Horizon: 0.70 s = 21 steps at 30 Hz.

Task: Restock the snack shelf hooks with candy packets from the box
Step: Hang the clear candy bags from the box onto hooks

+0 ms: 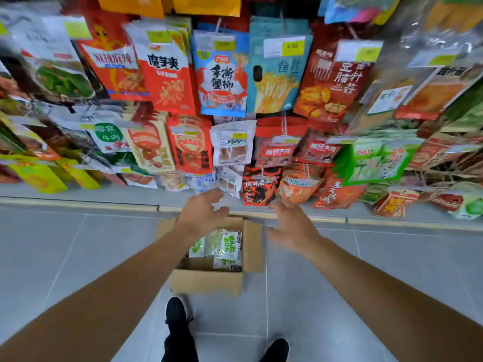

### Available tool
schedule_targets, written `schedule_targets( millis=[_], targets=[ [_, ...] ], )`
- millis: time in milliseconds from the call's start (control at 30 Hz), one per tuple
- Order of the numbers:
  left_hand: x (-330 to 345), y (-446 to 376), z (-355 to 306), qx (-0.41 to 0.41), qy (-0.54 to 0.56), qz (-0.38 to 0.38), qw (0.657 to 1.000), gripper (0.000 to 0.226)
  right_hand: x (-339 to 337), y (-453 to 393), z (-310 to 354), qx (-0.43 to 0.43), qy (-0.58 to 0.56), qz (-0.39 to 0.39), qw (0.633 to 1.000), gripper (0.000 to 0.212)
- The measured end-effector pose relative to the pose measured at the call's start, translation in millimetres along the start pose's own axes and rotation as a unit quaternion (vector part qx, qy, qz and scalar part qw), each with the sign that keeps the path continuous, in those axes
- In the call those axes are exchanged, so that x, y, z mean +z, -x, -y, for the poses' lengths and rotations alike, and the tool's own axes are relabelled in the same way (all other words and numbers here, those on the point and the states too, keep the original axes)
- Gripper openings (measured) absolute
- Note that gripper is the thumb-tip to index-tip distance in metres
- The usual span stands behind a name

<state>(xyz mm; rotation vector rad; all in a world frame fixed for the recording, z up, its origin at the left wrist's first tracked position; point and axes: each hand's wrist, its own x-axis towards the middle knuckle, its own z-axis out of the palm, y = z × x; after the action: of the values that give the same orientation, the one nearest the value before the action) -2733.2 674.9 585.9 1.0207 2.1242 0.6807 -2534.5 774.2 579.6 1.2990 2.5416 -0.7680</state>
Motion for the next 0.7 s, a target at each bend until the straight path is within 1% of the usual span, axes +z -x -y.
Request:
schedule_targets(
  millis=[67,200,300,367,500,567,700],
  targets=[
    [-13.4,-14.4,50.0,-0.009,-0.032,0.013,0.999,0.043,37.0,-21.4,27.6,0.019,-0.004,0.029,0.999,0.056],
    [-25.4,-41.1,131.6,-0.015,-0.093,0.043,0.995,0.045,96.9,-58.5,69.7,0.052,-0.013,0.082,0.995,0.059],
    [-29.1,-65.0,186.5,-0.046,-0.103,0.069,0.991,0.045,142.0,-91.2,98.2,0.093,-0.030,0.124,0.987,0.061],
    [-26.6,-79.7,215.6,-0.060,-0.105,0.091,0.988,0.045,166.2,-109.2,109.0,0.108,-0.046,0.133,0.984,0.058],
    [-6.8,-112.4,277.6,-0.127,-0.059,0.112,0.984,0.051,224.0,-153.2,112.2,0.130,-0.077,0.167,0.974,0.054],
    [8.1,-123.8,301.9,-0.149,-0.042,0.114,0.981,0.049,249.4,-171.7,104.3,0.145,-0.089,0.182,0.969,0.057],
    [48.3,-145.3,351.7,-0.201,-0.017,0.124,0.972,0.043,313.4,-204.5,78.4,0.176,-0.101,0.211,0.956,0.055]
  ],
)
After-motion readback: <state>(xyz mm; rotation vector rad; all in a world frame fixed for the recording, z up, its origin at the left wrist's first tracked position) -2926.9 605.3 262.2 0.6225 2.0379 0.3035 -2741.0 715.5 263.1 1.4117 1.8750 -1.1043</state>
